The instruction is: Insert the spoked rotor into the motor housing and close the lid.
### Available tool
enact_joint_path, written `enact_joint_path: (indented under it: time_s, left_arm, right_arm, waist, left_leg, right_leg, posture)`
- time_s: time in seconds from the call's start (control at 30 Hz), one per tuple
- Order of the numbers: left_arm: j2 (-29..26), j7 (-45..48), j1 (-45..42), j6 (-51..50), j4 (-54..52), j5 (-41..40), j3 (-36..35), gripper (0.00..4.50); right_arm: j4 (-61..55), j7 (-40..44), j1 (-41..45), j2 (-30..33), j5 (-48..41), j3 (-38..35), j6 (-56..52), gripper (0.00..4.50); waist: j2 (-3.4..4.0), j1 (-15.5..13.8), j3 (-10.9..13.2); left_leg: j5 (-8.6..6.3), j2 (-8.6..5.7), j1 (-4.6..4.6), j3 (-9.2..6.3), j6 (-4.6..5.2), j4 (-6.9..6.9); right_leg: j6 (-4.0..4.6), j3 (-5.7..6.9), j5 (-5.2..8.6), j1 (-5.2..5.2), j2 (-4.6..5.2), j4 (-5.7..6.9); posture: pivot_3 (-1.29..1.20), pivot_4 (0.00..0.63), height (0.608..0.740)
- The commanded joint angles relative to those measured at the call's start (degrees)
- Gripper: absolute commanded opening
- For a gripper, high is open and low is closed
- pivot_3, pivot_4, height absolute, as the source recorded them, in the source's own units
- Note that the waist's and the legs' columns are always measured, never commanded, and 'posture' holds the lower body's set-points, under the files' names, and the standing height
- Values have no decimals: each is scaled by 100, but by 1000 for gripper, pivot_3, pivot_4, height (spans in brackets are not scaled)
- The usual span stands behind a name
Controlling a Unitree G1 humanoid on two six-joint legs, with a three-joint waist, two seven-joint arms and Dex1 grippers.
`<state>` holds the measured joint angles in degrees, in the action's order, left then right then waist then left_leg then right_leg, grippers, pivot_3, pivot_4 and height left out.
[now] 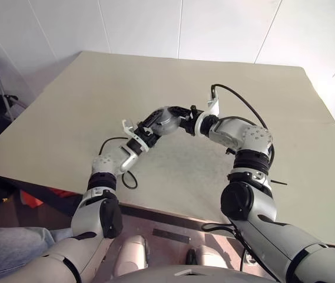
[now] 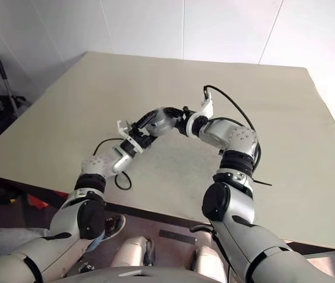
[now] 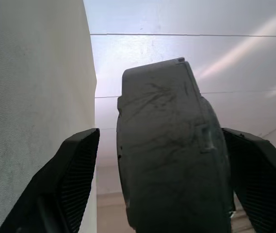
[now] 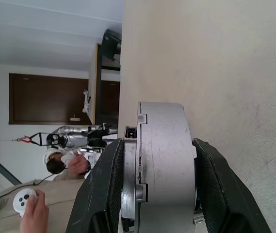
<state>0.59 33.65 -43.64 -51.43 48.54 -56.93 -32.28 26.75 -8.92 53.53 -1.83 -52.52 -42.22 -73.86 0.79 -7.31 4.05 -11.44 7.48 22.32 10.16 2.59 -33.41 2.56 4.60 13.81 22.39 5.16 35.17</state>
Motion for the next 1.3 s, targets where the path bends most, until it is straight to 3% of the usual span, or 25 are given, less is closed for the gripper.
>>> enact_joint_path:
  time_s: [0.03,0.1,0.3,0.33,0.5,0.67,0.9,1.2,1.3]
  left_arm:
    - [-17,156,-148,76,43,104,66,2889]
    - [-28,205,-153,86,85,132,56,2318]
    - [-51,270,-141,76,122,176,67,2313]
    - [-52,279,-131,77,108,189,82,2313]
    - [-71,294,-77,261,-3,314,113,2313]
    - [-237,111,-14,668,-279,453,24,2313]
    - [-654,-1158,218,2477,-797,1020,-333,2313]
    - [-802,-2012,184,3274,-463,1557,-262,2313]
    - [-785,-2031,177,3345,-421,1559,-247,3042]
  right_arm:
    - [-336,115,157,-12,-372,52,33,2138]
    - [-336,118,150,-3,-378,74,52,2138]
    - [-337,240,89,39,-243,228,288,2138]
    - [-378,359,59,57,-243,291,333,2637]
    - [-821,529,-136,202,262,889,1034,4091]
    - [-1068,744,-350,332,759,1236,2101,4091]
    - [-1168,991,-779,783,1109,1650,2256,4091]
    - [-1100,1040,-791,765,1143,1787,2309,4091]
    - [-1060,1050,-755,779,1139,1806,2321,4132]
  waist:
    - [-1,-2,0]
    - [-1,-1,1]
    - [-2,-1,1]
    - [-2,-1,1]
    - [-3,-3,2]
    - [-6,11,3]
    - [-8,38,5]
    - [-20,-24,8]
    - [-20,4,8]
  left_leg:
    - [0,0,0,0,0,-1]
    - [0,0,-1,0,-1,-2]
    - [2,1,-6,-1,-5,-9]
    - [2,2,-6,-1,-5,-12]
    - [1,4,-3,-2,-5,-29]
    - [-10,8,-4,-3,-21,-48]
    - [-9,24,-14,-5,-25,-67]
    - [-12,23,-14,-11,-19,-85]
    - [-9,24,-36,-11,-27,-85]
  right_leg:
    - [0,0,0,0,0,2]
    - [0,0,0,0,1,6]
    - [1,0,1,0,1,22]
    - [1,-1,1,0,1,24]
    - [1,-1,1,-3,1,28]
    - [1,-1,0,-5,1,44]
    - [2,-2,0,-13,-15,50]
    - [0,-3,-1,-30,-16,48]
    - [5,-4,-2,-43,-16,52]
  posture:
    - [0,0,740]
    - [0,0,740]
    - [0,0,740]
    - [0,0,740]
    - [0,0,740]
    - [0,0,740]
    - [0,0,740]
    - [0,0,740]
    - [0,0,740]
